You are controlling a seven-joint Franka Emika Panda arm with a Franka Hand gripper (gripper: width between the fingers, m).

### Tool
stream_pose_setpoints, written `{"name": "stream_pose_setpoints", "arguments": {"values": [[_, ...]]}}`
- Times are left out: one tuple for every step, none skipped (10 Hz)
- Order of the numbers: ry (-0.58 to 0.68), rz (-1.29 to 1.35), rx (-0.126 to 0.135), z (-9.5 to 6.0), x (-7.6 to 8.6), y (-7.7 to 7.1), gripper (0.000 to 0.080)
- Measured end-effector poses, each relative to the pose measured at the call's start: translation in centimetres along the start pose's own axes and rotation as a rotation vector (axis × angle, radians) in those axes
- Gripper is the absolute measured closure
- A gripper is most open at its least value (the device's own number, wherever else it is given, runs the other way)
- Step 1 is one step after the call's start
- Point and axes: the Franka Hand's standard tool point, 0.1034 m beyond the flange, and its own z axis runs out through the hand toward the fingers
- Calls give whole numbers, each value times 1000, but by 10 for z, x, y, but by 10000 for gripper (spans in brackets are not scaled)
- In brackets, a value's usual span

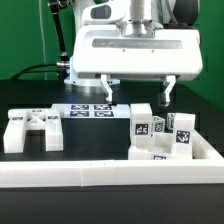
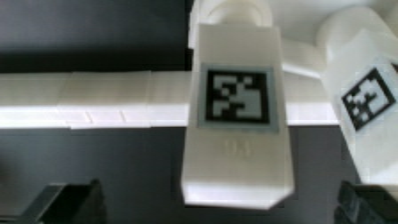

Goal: Assemble chair

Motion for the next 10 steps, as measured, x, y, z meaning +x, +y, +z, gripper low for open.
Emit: {"name": "stream_pose_setpoints", "arguments": {"values": [[-9,-1,0,2,-3,-1,150],[-32,-1,5,3,-5,-2,150],[-45,-7,5,5,-6,0,150],[-97,-10,10,8,-10,3,150],[-228,-1,33,12,-9,1,150],[-289,4,43,12,-3,2,150],[-354,11,51,13,-5,2,150],[-468,18,67,12,-9,-3,150],[-515,17,75,13,-4,-4,150],[-554,17,79,15,-3,-4,150]]}}
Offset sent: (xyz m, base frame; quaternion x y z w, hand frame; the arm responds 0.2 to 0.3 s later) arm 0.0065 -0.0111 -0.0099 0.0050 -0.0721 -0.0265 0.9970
